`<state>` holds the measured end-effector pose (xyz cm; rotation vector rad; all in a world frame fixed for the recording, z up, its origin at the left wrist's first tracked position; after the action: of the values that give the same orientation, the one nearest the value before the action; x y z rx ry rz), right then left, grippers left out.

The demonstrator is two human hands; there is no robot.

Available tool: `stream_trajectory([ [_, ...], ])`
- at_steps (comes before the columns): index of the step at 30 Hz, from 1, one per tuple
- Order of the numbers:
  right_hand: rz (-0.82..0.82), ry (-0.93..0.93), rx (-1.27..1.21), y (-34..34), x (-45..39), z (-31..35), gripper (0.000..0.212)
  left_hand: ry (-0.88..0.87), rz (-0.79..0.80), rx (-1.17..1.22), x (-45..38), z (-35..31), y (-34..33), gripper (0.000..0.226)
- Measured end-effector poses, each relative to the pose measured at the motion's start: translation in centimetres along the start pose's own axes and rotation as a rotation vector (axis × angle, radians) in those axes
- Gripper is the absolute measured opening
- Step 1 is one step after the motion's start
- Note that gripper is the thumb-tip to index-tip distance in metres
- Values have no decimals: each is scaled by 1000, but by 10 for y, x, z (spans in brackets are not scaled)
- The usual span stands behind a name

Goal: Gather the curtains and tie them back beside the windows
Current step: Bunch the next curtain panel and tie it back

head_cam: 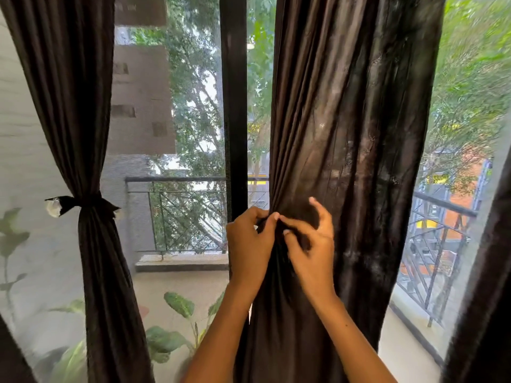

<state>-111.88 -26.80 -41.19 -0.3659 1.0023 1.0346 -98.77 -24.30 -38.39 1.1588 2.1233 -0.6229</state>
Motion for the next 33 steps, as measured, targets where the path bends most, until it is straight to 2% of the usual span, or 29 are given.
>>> stream_trajectory([
  [2,-67,-166,-22,3,-7,-16,40,9,2,2,1,2,-1,17],
  [4,-15,-330,-191,-2,-13,-31,58,-8,9,-9,3,2,0,14],
  [7,0,-391,-358,-2,-19,-41,58,-29,0,3,4,1,1,13],
  [12,-176,-313,-173,15,-15,-35,25,-38,4,0,5,2,-1,14],
  [15,-266,-143,-22,21,-4,-16,17,-64,13,4,6,0,-6,16],
  [17,-197,-8,31,14,3,-2,14,-60,25,34,8,2,-10,16],
  [19,-111,52,59,4,10,4,24,-55,41,81,10,6,-12,12],
  [24,-27,99,151,-3,18,12,38,-65,73,120,13,8,-10,13],
  [29,41,112,216,-5,17,11,36,-19,104,193,14,3,-11,16],
  [33,73,72,42,-3,14,1,34,-23,45,102,7,10,-7,10],
])
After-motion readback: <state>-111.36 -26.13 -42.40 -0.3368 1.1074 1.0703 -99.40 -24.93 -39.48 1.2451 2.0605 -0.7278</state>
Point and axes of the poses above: each hand's wrist, its own x-axis away from the middle knuckle, its own y-axis out of the back of the hand, z = x × y, the point moved 5 cm from there along -x, towards the middle knuckle, and after that the axes turned 13 degrees about x, right-handed, at the moved point
